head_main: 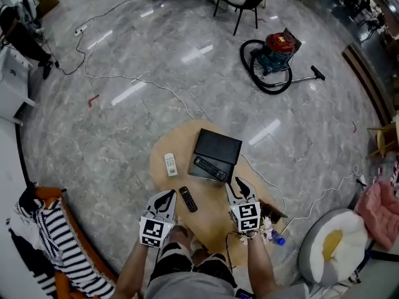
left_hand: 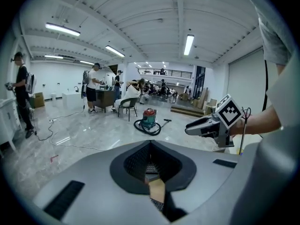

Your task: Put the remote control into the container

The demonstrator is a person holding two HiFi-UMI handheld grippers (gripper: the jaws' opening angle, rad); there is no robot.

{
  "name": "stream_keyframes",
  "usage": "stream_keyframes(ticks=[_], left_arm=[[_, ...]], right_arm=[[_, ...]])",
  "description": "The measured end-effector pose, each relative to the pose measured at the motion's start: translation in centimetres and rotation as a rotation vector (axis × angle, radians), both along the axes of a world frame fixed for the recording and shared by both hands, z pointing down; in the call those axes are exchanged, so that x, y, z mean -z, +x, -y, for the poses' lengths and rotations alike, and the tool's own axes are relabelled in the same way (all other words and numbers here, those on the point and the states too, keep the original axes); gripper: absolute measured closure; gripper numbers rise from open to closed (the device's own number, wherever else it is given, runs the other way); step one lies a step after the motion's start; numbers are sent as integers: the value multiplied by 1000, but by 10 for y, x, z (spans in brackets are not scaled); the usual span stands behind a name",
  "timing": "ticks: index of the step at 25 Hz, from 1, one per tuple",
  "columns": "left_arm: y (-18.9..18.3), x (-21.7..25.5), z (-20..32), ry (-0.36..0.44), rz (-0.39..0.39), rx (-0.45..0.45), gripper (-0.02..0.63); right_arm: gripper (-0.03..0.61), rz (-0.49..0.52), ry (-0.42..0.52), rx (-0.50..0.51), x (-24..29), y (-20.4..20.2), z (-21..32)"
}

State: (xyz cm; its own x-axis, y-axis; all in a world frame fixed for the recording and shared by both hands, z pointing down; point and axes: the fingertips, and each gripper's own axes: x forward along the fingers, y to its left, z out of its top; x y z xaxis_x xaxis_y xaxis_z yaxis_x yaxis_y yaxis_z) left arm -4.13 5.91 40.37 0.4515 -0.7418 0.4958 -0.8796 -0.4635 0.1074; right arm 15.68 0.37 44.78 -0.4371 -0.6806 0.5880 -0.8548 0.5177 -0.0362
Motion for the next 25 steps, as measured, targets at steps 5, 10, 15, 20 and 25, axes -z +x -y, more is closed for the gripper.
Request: stream_keyframes(ticks=[5,10,15,20,25], left_arm=[[15,31,-9,55,2,-18,606],[30,56,-25,88,-8,-14,606],[40,73,-46,108,-15,3,606],[46,77,-68,115,-8,2,606],[51,79,-79,117,-6,4,606]], right_arm=[[478,55,82,-73,46,14,-28],[530,97,117,-108,71,23,-59],[566,119,134,-129,88,35,-90],[568,134,144,-134,96,44,-117],[568,124,150,-132,96,52,-124]])
